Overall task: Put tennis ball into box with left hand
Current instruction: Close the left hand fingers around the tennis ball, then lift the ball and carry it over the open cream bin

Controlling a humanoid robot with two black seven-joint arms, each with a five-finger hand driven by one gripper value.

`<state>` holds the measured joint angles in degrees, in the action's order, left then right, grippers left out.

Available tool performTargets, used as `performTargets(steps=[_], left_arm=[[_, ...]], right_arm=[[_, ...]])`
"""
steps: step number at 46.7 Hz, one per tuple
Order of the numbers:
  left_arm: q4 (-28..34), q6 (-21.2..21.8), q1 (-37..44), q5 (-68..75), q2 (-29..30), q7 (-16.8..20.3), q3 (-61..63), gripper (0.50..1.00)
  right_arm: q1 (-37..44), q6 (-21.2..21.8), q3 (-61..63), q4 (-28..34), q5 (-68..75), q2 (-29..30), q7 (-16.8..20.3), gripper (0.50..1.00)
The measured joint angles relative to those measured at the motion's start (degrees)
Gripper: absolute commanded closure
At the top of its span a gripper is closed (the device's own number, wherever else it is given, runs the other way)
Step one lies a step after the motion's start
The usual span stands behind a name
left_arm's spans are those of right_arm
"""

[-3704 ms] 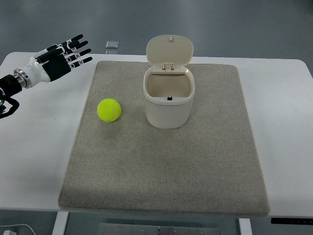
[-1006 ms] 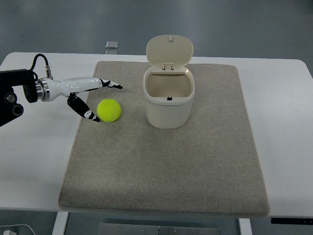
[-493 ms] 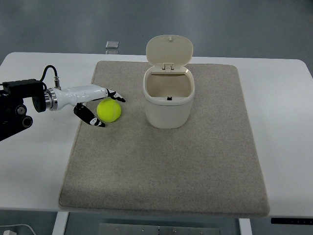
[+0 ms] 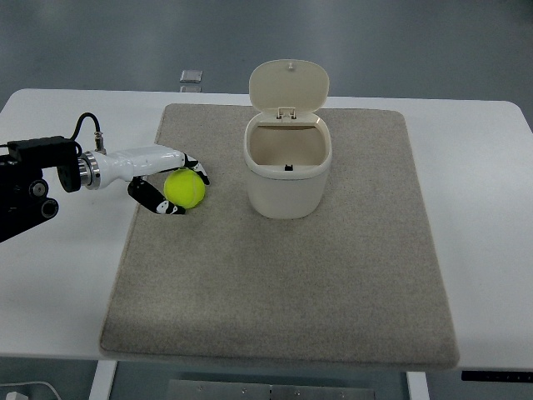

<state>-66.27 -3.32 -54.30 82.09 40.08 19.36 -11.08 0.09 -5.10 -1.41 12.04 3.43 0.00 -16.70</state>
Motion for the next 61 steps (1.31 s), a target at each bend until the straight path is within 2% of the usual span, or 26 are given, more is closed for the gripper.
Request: performTargets(steps=[17, 32, 45, 55, 58, 61], left_arm=[[-2.1, -0.4, -1.5, -0.7, 2.9, 0.6, -2.1, 1.0], [-14.3, -0.3, -8.8, -0.1, 14.3, 4.9, -2.5, 1.0], [-14.9, 1.0, -17.5, 1.1, 16.1, 9.5, -1.4, 1.0], [-15.0, 1.2, -19.9, 9.7, 14.9, 9.9, -1.2, 1.0], [-15.7, 2.5, -19.3, 13.6, 13.6, 9.9, -1.3, 1.0], [-16.2, 5.6, -18.8, 16.1, 12.8, 9.9, -1.3, 1.0]], right_arm=[[0.0, 0.0, 0.0, 0.0, 0.0, 0.0, 0.0, 0.562], [0.0, 0.0, 0.0, 0.0, 0.0, 0.0, 0.0, 0.562], [0.0, 0.0, 0.0, 0.0, 0.0, 0.0, 0.0, 0.56], [0.0, 0.0, 0.0, 0.0, 0.0, 0.0, 0.0, 0.56], [0.0, 0.0, 0.0, 0.0, 0.0, 0.0, 0.0, 0.56], [0.0, 0.0, 0.0, 0.0, 0.0, 0.0, 0.0, 0.562]])
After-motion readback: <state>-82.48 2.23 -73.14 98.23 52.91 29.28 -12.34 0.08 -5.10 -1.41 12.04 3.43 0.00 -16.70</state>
